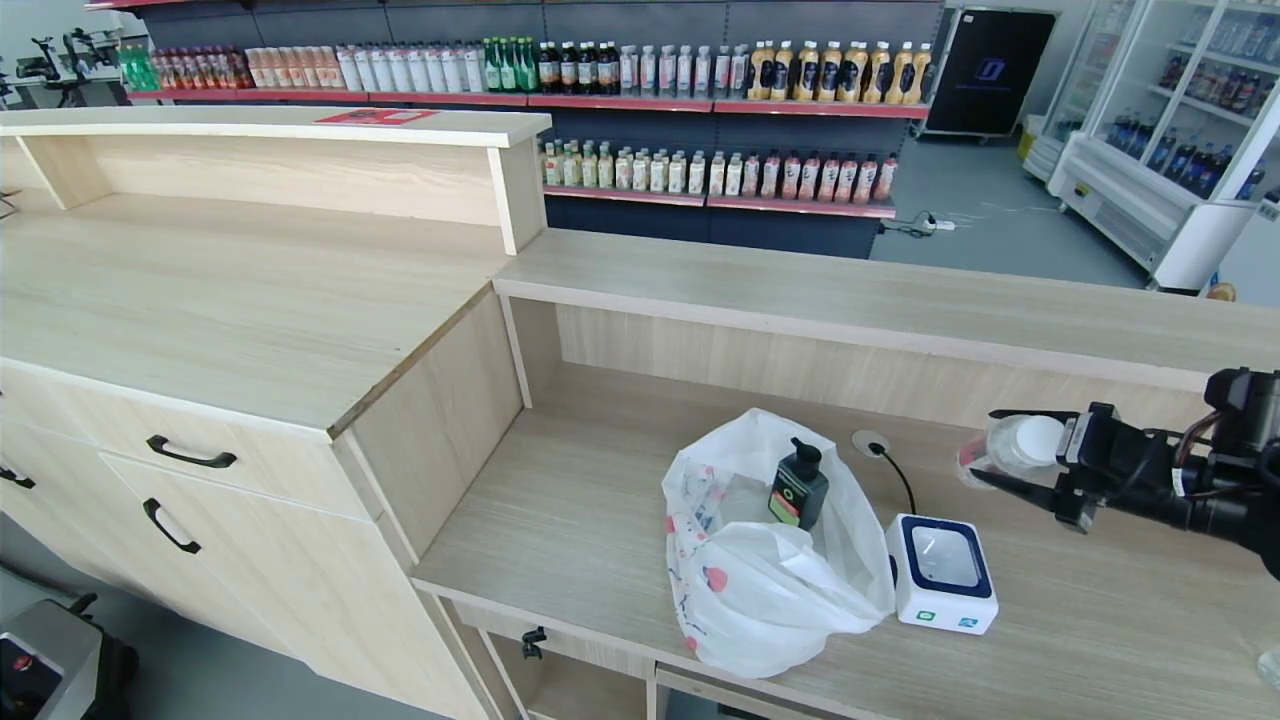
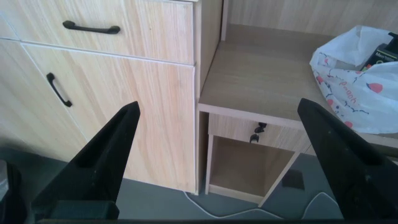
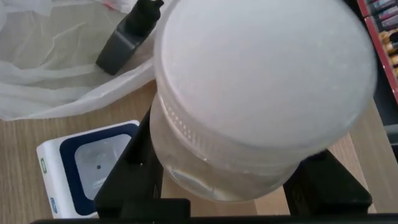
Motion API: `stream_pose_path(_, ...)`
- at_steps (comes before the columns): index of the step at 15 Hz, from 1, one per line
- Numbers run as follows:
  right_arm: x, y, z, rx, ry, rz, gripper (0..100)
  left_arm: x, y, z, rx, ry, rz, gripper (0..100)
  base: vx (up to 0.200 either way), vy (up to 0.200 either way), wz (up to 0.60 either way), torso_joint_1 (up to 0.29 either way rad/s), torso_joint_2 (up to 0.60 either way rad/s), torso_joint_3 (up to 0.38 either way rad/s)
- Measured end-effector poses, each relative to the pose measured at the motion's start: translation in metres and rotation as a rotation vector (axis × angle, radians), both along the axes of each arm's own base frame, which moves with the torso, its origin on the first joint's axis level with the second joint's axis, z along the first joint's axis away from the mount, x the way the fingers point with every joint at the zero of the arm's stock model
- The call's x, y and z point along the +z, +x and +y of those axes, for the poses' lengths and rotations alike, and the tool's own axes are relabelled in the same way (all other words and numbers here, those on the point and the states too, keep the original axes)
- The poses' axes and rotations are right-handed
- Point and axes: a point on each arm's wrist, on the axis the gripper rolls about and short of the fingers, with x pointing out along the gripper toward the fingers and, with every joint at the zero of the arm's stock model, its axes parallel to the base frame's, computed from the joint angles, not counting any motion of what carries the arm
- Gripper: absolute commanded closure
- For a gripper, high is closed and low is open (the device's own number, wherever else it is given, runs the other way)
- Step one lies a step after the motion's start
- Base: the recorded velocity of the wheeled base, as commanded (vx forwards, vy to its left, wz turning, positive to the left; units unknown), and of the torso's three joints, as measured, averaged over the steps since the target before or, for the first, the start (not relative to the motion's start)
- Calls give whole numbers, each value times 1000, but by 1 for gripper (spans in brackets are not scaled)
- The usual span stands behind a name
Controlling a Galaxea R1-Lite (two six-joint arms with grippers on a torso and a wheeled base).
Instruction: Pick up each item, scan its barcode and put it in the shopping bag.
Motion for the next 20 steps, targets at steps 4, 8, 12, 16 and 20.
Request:
stream_pose_path(4, -14, -2, 2, 47, 6, 21, 100, 0, 0, 0, 0, 0, 0, 0, 0, 0, 0, 0, 0, 0)
stream_pose_path(8, -16, 0, 3, 81, 13, -6, 100, 0, 0, 0, 0, 0, 0, 0, 0, 0, 0, 0, 0, 0)
stream_pose_path(12, -23, 3, 2, 109, 21, -18, 100, 0, 0, 0, 0, 0, 0, 0, 0, 0, 0, 0, 0, 0)
stream_pose_path(16, -31, 6, 2, 132, 31, -17, 100, 0, 0, 0, 0, 0, 0, 0, 0, 0, 0, 0, 0, 0)
stream_pose_path(20, -36, 10, 2, 134, 31, -21, 100, 0, 0, 0, 0, 0, 0, 0, 0, 0, 0, 0, 0, 0)
